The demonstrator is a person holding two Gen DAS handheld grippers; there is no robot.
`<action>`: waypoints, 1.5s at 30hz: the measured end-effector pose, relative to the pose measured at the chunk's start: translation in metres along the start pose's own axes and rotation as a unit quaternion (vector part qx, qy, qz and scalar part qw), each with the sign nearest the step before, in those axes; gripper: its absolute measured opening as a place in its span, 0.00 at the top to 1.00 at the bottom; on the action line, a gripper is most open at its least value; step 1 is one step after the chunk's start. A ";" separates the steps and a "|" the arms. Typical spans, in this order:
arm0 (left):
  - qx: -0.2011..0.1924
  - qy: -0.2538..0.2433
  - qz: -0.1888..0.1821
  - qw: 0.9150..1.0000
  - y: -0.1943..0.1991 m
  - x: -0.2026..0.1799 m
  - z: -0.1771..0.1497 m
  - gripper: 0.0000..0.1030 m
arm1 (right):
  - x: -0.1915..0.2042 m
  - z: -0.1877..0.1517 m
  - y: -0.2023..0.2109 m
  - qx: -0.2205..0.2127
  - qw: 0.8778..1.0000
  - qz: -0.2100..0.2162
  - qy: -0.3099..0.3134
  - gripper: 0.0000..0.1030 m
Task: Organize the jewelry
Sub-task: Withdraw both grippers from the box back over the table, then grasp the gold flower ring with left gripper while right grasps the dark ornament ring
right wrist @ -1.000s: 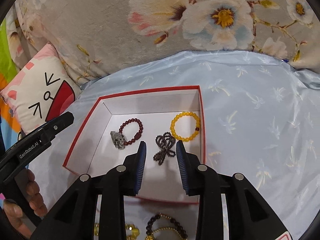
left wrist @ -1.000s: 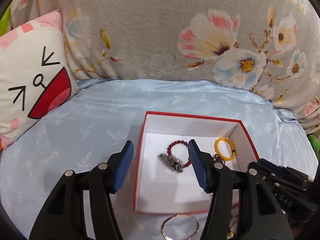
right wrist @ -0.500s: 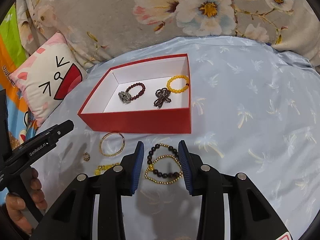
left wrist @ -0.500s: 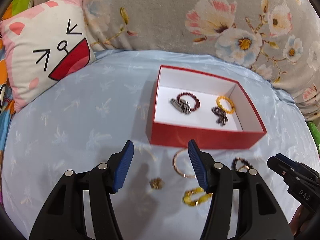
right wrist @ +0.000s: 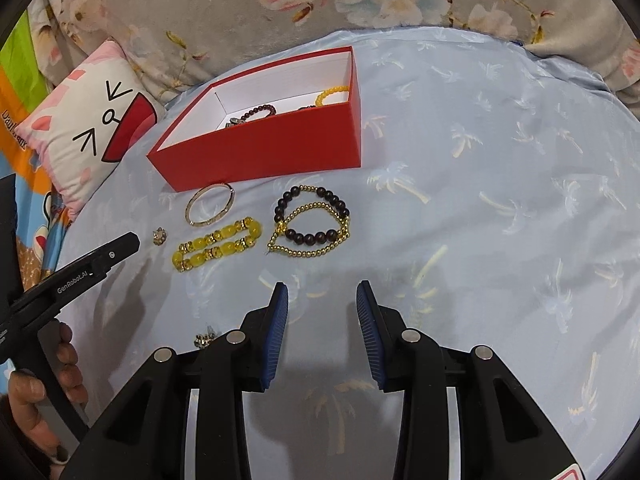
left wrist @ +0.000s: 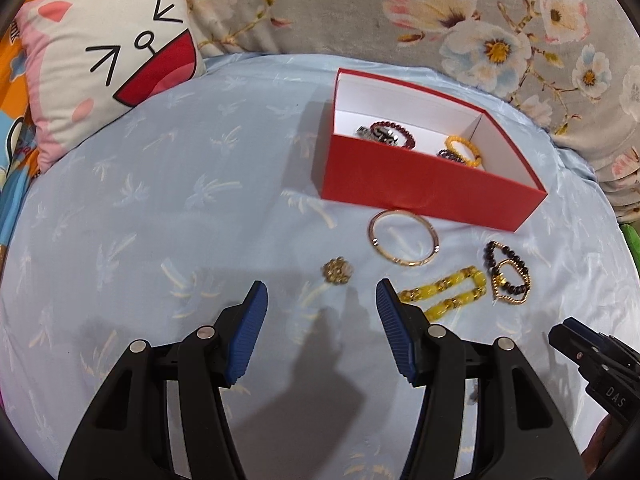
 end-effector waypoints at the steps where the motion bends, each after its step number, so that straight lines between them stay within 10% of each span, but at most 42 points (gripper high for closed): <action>1: 0.002 0.002 0.001 1.000 -0.002 0.001 -0.001 0.48 | 0.000 -0.002 -0.001 0.002 1.000 0.001 0.000 0.66; 19: 0.008 -0.011 0.024 1.000 -0.032 -0.010 0.009 0.51 | 0.005 0.000 -0.010 0.012 1.000 0.009 0.004 0.66; 28: 0.000 -0.017 0.037 0.999 -0.037 -0.010 0.018 0.82 | 0.022 -0.003 -0.012 0.016 0.999 0.018 0.029 0.66; 45: 0.004 -0.019 0.015 1.000 -0.022 -0.005 0.008 0.82 | 0.078 -0.023 -0.032 0.035 0.993 0.024 0.114 0.68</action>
Point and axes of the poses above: each gripper's, at about its wrist camera, not at the fingertips, and y roughly against the way its jaws point, x to its left, z to its top, the point moved 3 cm from there along -y, roughly the way its jaws point, and after that the axes turned 14 degrees about x, right-handed, at the moved point
